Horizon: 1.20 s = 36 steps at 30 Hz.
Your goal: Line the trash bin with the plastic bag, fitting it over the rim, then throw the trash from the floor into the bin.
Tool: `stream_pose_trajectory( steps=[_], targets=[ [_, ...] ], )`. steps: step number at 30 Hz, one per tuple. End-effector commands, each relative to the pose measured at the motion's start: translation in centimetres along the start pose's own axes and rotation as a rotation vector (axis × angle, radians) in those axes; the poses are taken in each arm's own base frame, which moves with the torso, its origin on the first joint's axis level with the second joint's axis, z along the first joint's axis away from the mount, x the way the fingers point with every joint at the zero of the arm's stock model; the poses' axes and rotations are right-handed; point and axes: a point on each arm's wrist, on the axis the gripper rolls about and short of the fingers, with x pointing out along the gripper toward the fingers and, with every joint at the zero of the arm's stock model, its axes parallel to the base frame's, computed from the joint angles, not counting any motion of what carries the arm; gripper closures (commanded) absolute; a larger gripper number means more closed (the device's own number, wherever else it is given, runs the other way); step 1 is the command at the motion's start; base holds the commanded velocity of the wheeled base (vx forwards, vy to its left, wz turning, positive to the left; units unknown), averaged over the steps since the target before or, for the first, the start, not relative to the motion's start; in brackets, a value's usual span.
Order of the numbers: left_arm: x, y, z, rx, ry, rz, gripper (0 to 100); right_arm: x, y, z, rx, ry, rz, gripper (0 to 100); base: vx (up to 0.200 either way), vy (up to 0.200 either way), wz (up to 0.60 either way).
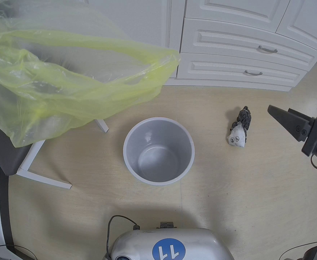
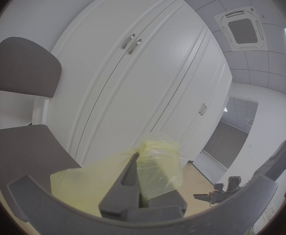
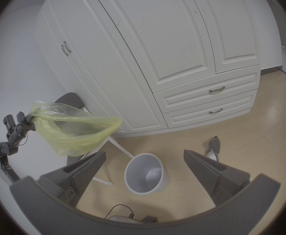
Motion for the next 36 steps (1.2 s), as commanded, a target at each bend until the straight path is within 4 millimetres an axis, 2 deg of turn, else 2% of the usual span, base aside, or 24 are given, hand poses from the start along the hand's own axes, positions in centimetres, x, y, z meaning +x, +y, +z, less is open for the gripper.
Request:
stream_pose_trajectory(
  steps=[1,10,13,18,21,23,34,36],
  targets=[
    [-0.8,-0.6,0.1,-0.003,0.003,-0.07,100,1.9,0.7,-1.4,-0.011,0.035,-0.034,0,0.0,0.0,0.0],
    [-0.8,-1.3,-1.3,0.004,0.069,-0.161,100,2.5,0.8,-2.2,-0.011,0.058,-0.043,0,0.0,0.0,0.0],
    [-1.1,-1.4,-1.9,0.03,0.088,-0.186,100,2.3,1.4,-2.6,0.035,0.076,-0.011,0,0.0,0.0,0.0],
    [-1.7,-1.4,-3.1,0.064,0.127,-0.227,100,2.2,1.7,-2.7,0.03,0.084,0.002,0,0.0,0.0,0.0],
    [-1.6,-1.4,-3.6,0.069,0.119,-0.233,100,2.5,1.9,-3.5,0.019,0.119,0.009,0,0.0,0.0,0.0],
    [-1.9,-1.3,-3.6,0.067,0.105,-0.244,100,2.7,2.0,-4.2,0.006,0.139,-0.003,0,0.0,0.0,0.0],
    [-2.2,-1.4,-3.3,0.084,0.061,-0.291,100,2.3,2.9,-5.2,-0.027,0.164,0.017,0,0.0,0.0,0.0],
    [-2.3,-1.3,-3.2,0.083,0.051,-0.293,100,2.9,3.2,-5.1,-0.011,0.141,0.017,0,0.0,0.0,0.0]
  ],
)
